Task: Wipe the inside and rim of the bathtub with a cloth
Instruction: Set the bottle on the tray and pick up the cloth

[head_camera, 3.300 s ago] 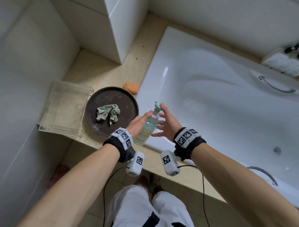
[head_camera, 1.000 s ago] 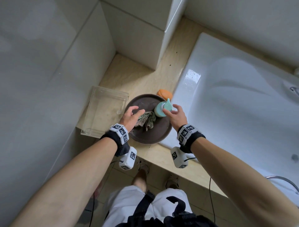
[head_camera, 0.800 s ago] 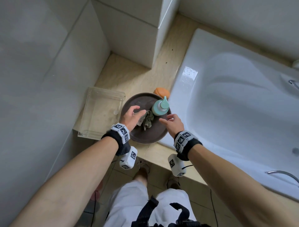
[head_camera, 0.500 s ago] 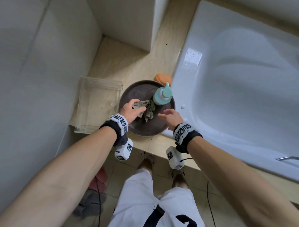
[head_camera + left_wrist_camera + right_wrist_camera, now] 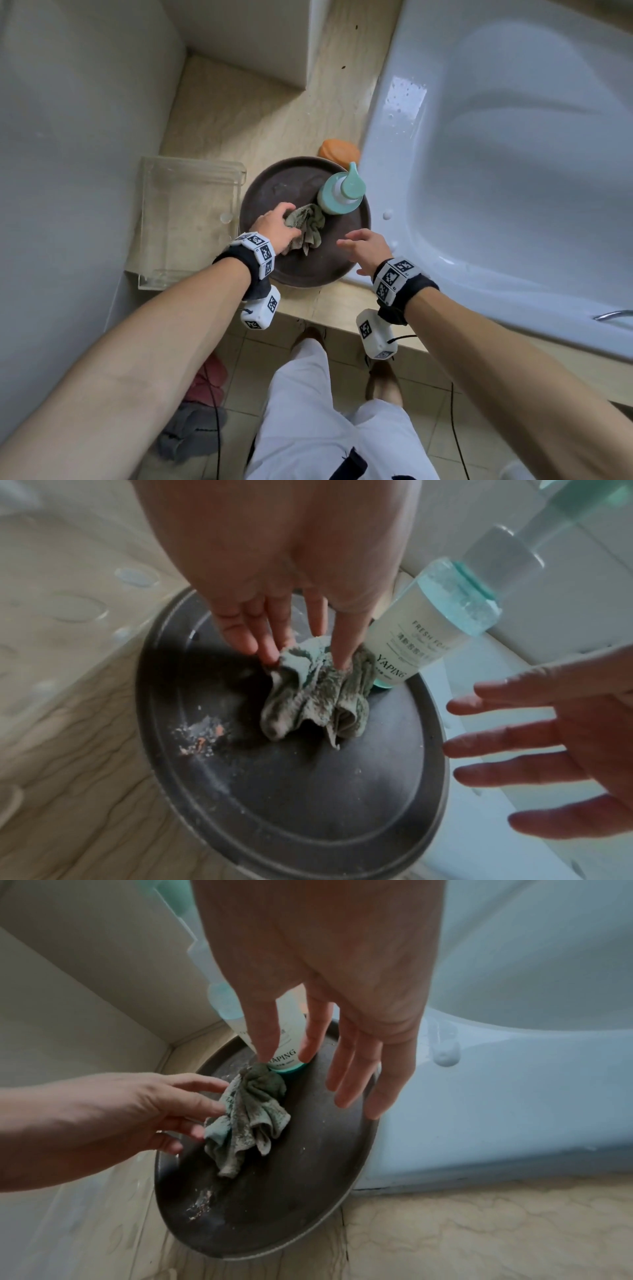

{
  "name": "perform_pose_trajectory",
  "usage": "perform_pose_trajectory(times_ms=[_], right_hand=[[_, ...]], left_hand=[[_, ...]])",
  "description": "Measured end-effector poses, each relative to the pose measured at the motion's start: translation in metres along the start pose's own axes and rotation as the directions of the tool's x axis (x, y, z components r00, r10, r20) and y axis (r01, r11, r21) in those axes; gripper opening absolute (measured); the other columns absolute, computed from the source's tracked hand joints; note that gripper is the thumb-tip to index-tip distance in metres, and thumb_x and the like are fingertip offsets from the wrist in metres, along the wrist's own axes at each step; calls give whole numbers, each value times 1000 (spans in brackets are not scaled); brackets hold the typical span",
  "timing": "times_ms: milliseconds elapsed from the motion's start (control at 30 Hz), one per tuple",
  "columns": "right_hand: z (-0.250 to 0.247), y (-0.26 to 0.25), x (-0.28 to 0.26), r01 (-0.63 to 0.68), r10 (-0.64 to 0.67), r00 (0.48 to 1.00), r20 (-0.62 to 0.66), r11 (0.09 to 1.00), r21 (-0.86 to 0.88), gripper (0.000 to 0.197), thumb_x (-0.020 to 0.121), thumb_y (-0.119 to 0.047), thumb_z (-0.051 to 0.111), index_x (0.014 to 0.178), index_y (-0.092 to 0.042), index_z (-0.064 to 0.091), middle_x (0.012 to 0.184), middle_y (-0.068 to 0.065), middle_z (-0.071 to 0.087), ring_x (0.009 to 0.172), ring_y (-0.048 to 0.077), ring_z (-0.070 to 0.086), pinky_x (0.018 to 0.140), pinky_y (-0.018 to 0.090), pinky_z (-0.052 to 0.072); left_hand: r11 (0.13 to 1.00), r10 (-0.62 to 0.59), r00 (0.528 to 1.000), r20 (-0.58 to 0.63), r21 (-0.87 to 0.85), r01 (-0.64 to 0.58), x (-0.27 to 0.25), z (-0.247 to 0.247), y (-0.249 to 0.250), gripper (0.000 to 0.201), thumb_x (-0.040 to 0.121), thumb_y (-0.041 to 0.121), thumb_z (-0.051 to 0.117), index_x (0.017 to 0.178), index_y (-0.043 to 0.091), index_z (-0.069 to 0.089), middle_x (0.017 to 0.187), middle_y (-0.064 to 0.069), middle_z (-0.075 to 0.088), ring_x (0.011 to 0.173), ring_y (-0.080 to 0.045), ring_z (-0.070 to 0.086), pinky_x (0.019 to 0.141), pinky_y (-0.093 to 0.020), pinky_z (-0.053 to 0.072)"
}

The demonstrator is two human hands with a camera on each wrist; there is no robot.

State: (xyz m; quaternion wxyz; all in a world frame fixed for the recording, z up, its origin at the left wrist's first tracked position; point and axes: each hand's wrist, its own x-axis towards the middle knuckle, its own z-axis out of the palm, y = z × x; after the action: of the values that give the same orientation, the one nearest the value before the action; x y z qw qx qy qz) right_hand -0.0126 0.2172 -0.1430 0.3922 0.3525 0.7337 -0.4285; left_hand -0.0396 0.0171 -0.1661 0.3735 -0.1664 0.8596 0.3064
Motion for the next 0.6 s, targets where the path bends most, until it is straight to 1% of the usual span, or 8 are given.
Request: perform_pose_trajectory(times_ms=[67,100,200,300,367,433,500,600], right_hand=[[-1,2,-2,-10,10,1000,14,1000,11,31,83,-33,71,111,-23,62,116,5,66,107,24,62,76,35,53],[-2,3,-4,-14,14,1000,20,1000,16,31,83,-33,70,111,-22,62,114,5,66,106,24,63,75,36,54],[-6,5,-13,-22,21,999,36,999,27,29,85,-31,69,111,-18,62,107,6,70,99,23,67,83,41,56],[-12,3,-27,-11,9,999,50,999,39,29,86,-30,69,111,-17,62,102,3,70,94,20,68,85,41,55],[-17,2,-39,13,-15,998,58,999,42,29,87,-30,69,111,-17,62,100,3,69,89,19,67,83,39,54],[-24,2,-52,40,-41,998,55,999,30,30,87,-30,69,112,-16,61,101,4,69,90,19,67,80,37,53],[-33,5,-65,55,-56,997,59,998,19,31,87,-31,69,113,-15,61,103,5,69,96,22,67,79,36,53],[-53,9,-85,82,-84,994,69,996,28,31,89,-34,67,112,-15,62,104,5,69,98,22,67,80,37,54]], left_hand=[[997,-34,999,-32,66,36,-1,2,3,44,85,21,61,127,31,57,120,-2,66,108,-29,61,93,-34,49],[995,-46,998,-52,90,51,-3,3,4,40,85,18,57,124,30,61,120,-2,67,109,-30,61,92,-34,49],[993,-93,994,-55,74,97,-16,3,10,35,86,17,53,116,26,69,117,-7,69,107,-34,62,91,-34,49],[995,-102,994,-32,-11,102,-31,2,15,28,87,22,57,110,24,73,114,-7,70,105,-33,63,93,-32,49],[996,-54,998,-16,-75,53,-46,-1,22,24,87,27,62,108,23,73,111,-4,71,104,-30,63,91,-30,48],[990,22,1000,-1,-142,-22,-63,-2,32,22,89,31,62,104,20,73,107,-3,71,100,-26,62,87,-29,46],[977,84,996,11,-197,-80,-83,-2,44,22,90,30,61,101,16,73,101,-3,71,95,-23,61,81,-28,43],[960,124,992,30,-256,-112,-110,3,68,20,89,25,58,95,10,72,93,-3,68,88,-20,58,75,-28,39]])
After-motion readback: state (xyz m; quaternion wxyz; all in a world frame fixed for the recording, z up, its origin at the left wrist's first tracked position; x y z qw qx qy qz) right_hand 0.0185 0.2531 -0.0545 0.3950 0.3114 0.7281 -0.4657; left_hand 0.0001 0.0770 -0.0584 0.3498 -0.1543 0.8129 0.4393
